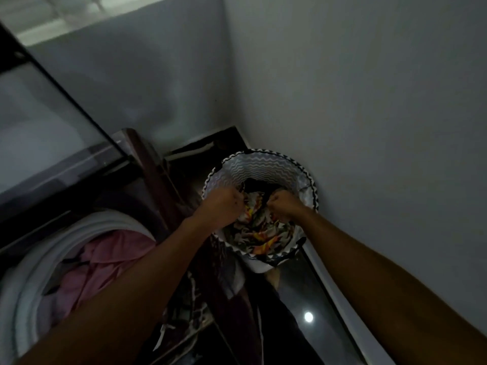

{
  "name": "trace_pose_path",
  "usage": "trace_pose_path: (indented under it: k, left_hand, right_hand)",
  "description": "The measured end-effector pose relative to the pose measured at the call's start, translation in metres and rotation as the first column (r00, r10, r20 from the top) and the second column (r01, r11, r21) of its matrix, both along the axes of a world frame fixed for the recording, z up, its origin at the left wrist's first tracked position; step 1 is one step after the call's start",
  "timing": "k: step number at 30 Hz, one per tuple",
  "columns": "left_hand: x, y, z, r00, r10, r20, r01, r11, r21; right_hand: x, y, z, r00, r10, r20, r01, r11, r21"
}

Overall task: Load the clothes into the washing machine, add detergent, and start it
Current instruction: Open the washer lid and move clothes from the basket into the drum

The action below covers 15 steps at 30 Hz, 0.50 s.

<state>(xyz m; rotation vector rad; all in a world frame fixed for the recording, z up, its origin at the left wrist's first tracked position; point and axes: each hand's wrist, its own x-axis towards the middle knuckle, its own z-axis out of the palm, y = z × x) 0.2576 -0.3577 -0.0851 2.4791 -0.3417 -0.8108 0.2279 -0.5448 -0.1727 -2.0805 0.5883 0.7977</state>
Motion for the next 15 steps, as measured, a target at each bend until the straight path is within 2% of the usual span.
trace_pose_path:
  k: [2,7,10,12,15]
  left_hand:
    - [0.009,-0.010,-0.023,0.992,-0.049,-0.115,0.056,0.997,0.057]
    - [0.024,-0.028,-0.072,0.977,-0.064,-0.203,0.100,0.980,0.172]
    - [0.023,-0.033,-0.095,0.963,-0.085,-0.257,0.138,0.971,0.197]
    - [0.021,-0.033,-0.110,0.963,-0.052,-0.265,0.107,0.975,0.196]
    - [0.021,-0.033,-0.131,0.976,0.053,-0.210,-0.005,0.974,0.225]
  right_hand:
    - [0.005,-0.006,-0.019,0.993,0.101,-0.055,-0.103,0.994,-0.041]
    - [0.021,-0.009,-0.072,0.963,0.249,-0.106,-0.254,0.967,-0.031]
    - [0.030,0.001,-0.109,0.910,0.371,-0.186,-0.387,0.920,-0.062]
    - [0.033,0.009,-0.128,0.851,0.457,-0.261,-0.496,0.862,-0.107]
    - [0.038,0.019,-0.149,0.830,0.491,-0.263,-0.532,0.839,-0.113]
